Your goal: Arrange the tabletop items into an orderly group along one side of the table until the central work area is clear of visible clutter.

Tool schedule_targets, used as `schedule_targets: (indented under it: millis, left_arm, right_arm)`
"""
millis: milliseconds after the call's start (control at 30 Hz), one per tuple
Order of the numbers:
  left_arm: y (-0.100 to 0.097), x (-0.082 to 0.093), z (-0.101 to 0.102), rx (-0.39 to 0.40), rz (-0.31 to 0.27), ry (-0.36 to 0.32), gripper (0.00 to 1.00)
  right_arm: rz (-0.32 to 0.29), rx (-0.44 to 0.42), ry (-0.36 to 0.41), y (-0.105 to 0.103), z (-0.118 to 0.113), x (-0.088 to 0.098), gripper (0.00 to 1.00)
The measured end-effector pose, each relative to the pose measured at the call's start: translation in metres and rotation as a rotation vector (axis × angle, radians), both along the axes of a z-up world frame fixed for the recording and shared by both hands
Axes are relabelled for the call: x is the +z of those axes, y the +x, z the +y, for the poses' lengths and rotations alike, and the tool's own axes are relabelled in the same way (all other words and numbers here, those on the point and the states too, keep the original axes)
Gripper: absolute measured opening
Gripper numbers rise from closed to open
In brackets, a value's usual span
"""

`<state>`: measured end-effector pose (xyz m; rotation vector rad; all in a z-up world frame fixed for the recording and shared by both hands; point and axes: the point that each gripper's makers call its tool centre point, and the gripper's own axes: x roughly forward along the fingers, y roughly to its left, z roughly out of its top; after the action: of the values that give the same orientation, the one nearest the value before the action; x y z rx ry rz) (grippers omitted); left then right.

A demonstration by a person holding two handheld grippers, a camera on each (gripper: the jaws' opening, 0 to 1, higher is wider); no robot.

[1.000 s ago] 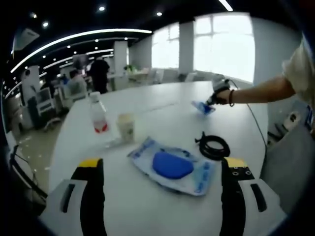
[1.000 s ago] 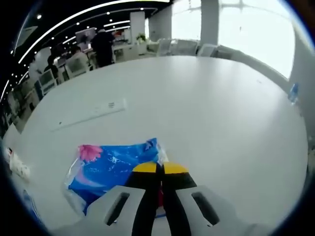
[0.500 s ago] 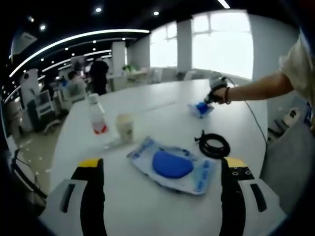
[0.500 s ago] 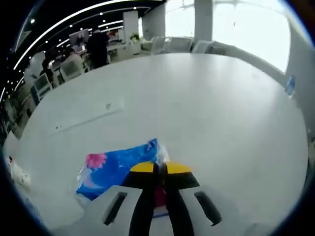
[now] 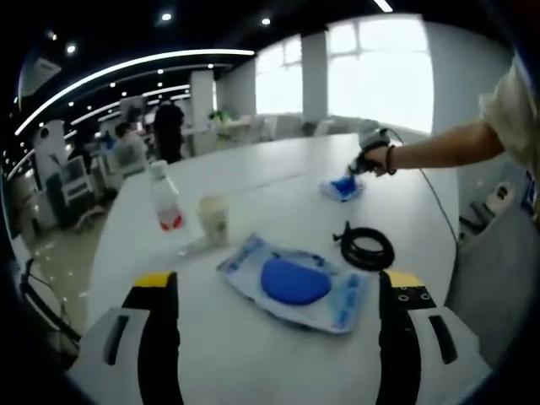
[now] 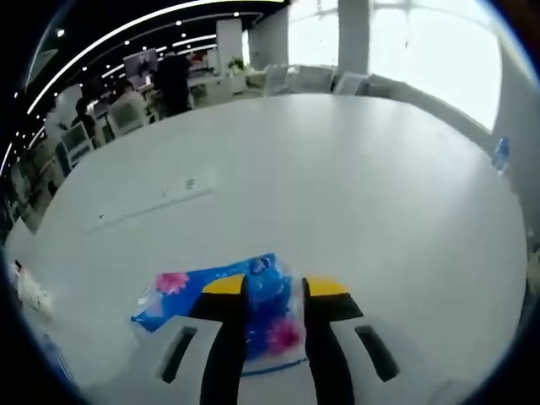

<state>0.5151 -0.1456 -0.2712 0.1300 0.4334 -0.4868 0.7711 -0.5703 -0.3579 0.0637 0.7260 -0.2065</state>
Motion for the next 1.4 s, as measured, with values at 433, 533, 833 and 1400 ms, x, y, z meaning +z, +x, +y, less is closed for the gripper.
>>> schedule_targets:
  millis: [433, 533, 833, 1400]
  left_arm:
    - [0.0, 0.002, -0.005, -0.011, -0.008, -0.003, 0.96]
    - [0.0, 0.001, -0.005, -0.007, -0.003, -0.003, 0.98]
    - [0.002, 0.001, -0.01, -0.023, -0.004, -0.012, 0.99]
    - [0.002, 0.007, -0.012, -0.028, 0.005, -0.003, 0.99]
  right_arm:
    - [-0.048, 0.177, -0.003, 0.006, 0.018, 0.014, 0.64]
    - [-0.055, 0.21, 0.0, 0.004, 0.022, 0.014, 0.7]
    - [-0.089, 0.355, 0.06, -0.004, 0.045, 0.017, 0.92]
    - [-0.118, 0.473, 0.094, -0.033, 0.061, 0.035, 0.99]
